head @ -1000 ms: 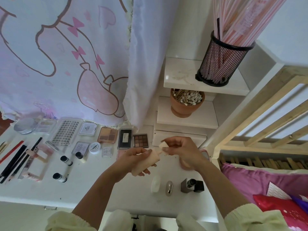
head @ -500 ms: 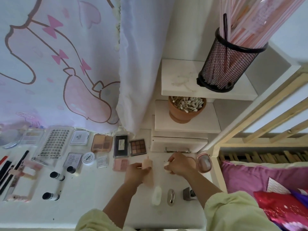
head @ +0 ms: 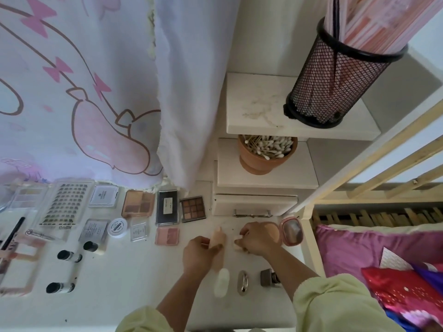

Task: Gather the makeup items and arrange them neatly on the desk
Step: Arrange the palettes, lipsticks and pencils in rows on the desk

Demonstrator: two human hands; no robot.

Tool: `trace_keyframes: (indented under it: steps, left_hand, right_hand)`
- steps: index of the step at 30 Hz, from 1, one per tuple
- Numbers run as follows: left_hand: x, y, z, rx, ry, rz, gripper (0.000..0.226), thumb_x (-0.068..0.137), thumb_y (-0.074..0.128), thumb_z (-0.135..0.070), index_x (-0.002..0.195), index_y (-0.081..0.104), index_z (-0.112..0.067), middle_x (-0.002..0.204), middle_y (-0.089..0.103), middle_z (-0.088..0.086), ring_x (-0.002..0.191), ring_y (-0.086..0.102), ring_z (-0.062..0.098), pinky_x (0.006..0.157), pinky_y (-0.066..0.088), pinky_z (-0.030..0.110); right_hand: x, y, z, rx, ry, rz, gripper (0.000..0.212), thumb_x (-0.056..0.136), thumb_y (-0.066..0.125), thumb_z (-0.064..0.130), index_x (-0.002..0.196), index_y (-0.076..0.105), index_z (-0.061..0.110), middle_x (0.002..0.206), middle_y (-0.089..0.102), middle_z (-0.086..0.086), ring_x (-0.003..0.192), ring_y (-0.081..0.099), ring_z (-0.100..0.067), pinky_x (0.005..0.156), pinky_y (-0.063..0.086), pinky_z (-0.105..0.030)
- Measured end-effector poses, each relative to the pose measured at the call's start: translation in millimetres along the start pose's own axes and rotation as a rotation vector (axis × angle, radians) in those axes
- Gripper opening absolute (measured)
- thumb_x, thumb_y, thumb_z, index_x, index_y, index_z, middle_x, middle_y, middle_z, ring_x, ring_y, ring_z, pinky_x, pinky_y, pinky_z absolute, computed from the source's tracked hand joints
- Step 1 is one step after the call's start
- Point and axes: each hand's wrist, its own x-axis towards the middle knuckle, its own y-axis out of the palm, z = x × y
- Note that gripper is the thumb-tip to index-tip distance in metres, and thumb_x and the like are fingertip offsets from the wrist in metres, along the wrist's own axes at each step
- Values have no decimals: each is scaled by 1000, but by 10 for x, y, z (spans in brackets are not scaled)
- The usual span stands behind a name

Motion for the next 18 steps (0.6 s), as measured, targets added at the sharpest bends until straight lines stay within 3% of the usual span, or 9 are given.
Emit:
trace_keyframes:
  steps: [3, 8, 14, 18]
  left_hand:
    - [-10, -15, 24, 119, 39, -22, 37, 81, 71, -42, 110, 61, -20, 98, 64, -4, 87, 61, 15, 75, 50, 27]
    - [-60, -28, 85, 132, 64, -38, 43, 81, 72, -41, 117, 59, -21, 104, 63, -2, 90, 59, 15, 73, 46, 25]
    - [-165, -140, 165, 29, 94, -107, 34, 81, 73, -38, 109, 63, -22, 95, 64, -5, 85, 59, 11, 65, 40, 21]
    - [-264, -354, 296, -97, 115, -230, 24, 83, 72, -35, 102, 67, -22, 89, 64, -9, 82, 60, 8, 72, 44, 22]
  right_hand:
    - [7, -21, -3, -76, -50, -41, 39, 85, 70, 25, 119, 57, 12, 109, 57, -1, 103, 59, -20, 84, 49, -30]
    - [-20, -10, -4, -152, -98, -48, 37, 86, 67, 24, 119, 57, 14, 117, 60, -5, 102, 60, -21, 81, 47, -29]
    - [-111, -35, 120, -129, -229, -122, 36, 88, 66, 24, 122, 59, 14, 119, 59, -4, 103, 56, -17, 77, 41, -26]
    - [-224, 67, 406, -110, -339, -104, 28, 87, 65, 20, 114, 65, 14, 114, 64, -3, 103, 59, -19, 86, 46, -28]
